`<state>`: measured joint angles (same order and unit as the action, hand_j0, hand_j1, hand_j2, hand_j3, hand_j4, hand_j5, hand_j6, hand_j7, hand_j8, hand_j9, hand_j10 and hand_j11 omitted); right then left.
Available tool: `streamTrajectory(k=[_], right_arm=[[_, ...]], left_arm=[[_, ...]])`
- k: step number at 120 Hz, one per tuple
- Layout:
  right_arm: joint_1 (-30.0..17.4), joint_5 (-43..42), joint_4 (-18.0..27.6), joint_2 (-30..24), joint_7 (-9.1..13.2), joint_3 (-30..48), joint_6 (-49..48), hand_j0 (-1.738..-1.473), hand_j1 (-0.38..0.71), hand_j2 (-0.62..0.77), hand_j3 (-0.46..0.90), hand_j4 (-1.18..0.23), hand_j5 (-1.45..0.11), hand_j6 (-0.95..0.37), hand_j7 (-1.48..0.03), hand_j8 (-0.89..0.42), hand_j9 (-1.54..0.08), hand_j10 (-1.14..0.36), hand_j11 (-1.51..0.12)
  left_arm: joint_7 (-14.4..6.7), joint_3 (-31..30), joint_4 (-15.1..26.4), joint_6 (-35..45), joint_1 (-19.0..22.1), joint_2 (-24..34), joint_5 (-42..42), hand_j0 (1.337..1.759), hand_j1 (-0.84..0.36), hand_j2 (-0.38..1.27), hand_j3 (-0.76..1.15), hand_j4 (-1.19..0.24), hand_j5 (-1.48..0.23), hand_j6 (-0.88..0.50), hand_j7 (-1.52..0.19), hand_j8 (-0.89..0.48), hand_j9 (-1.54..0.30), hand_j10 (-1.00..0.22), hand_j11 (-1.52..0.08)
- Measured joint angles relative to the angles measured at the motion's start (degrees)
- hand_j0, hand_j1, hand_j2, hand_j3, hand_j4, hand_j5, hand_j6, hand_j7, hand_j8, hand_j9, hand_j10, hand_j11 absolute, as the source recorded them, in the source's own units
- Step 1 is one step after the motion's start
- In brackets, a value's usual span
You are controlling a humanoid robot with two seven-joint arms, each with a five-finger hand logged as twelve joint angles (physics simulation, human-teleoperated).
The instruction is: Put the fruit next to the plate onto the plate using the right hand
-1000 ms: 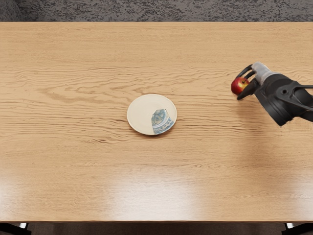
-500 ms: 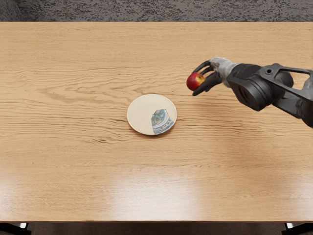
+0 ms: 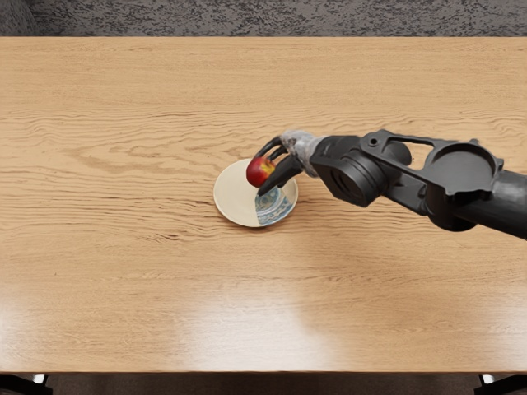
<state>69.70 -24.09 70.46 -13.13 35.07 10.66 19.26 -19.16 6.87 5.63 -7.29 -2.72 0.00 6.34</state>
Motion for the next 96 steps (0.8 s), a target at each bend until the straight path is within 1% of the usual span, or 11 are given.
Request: streamTrajectory(k=[9,15,26,40,56,76,88,96], right_arm=[[-0.1,-0.1,-0.5,0.7,0.0,-0.5,0.2,-1.647,0.30,0.28,0.00,-0.43,-1.21,-0.31,-1.12,-0.43,-1.16,-0.84,-1.17],[0.0,-0.1,-0.7,1.1,0.0,-0.7,0.5,-1.648,0.29,0.24,0.00,-0.44,-1.14,-0.32,-1.06,-0.45,-1.10,-0.79,-1.10],[0.2,-0.1,-0.8,1.5,0.0,-0.9,1.3,-1.652,0.27,0.17,0.00,-0.49,-0.98,-0.40,-0.92,-0.50,-0.95,-0.70,-0.95],[0.5,0.0,-0.7,2.2,-0.1,-1.3,3.2,-1.655,0.20,0.06,0.00,-0.45,-0.77,-0.39,-0.74,-0.44,-0.76,-0.56,-0.76],[1.6,0.0,-0.5,2.8,-0.1,-2.1,5.2,-1.656,0.15,0.00,0.00,-0.41,-0.63,-0.38,-0.62,-0.39,-0.62,-0.47,-0.63],[5.0,0.0,-0.4,3.0,-0.1,-5.3,8.3,-1.657,0.07,-0.03,0.00,-0.35,-0.50,-0.34,-0.49,-0.34,-0.50,-0.38,-0.50],[7.2,0.1,-0.5,2.2,-0.1,-7.7,10.5,-1.658,-0.02,-0.03,0.00,-0.27,-0.38,-0.26,-0.38,-0.27,-0.38,-0.29,-0.38],[8.5,0.0,-0.5,-0.4,-0.1,-8.5,11.2,-1.658,-0.09,-0.03,0.00,-0.21,-0.30,-0.21,-0.29,-0.21,-0.29,-0.22,-0.29]], left_arm=[[0.0,0.0,0.0,0.0,0.0,0.0,0.0,1.658,0.08,0.05,0.00,-0.23,-0.30,-0.23,-0.30,-0.23,-0.30,-0.23,-0.30],[0.0,0.0,0.0,0.0,0.0,0.0,0.0,1.658,0.08,0.05,0.00,-0.23,-0.30,-0.23,-0.30,-0.23,-0.30,-0.23,-0.30],[0.0,0.0,0.0,0.0,0.0,0.0,0.0,1.658,0.08,0.05,0.00,-0.23,-0.30,-0.23,-0.30,-0.23,-0.30,-0.23,-0.30],[0.0,0.0,0.0,0.0,0.0,0.0,0.0,1.658,0.08,0.05,0.00,-0.23,-0.30,-0.23,-0.30,-0.23,-0.30,-0.23,-0.30],[0.0,0.0,0.0,0.0,0.0,0.0,0.0,1.658,0.08,0.05,0.00,-0.23,-0.30,-0.23,-0.30,-0.23,-0.30,-0.23,-0.30],[0.0,0.0,0.0,0.0,0.0,0.0,0.0,1.658,0.08,0.05,0.00,-0.23,-0.30,-0.23,-0.30,-0.23,-0.30,-0.23,-0.30],[0.0,0.0,0.0,0.0,0.0,0.0,0.0,1.658,0.08,0.05,0.00,-0.23,-0.30,-0.23,-0.30,-0.23,-0.30,-0.23,-0.30],[0.0,0.0,0.0,0.0,0.0,0.0,0.0,1.658,0.07,0.05,0.00,-0.23,-0.30,-0.23,-0.30,-0.23,-0.30,-0.23,-0.30]])
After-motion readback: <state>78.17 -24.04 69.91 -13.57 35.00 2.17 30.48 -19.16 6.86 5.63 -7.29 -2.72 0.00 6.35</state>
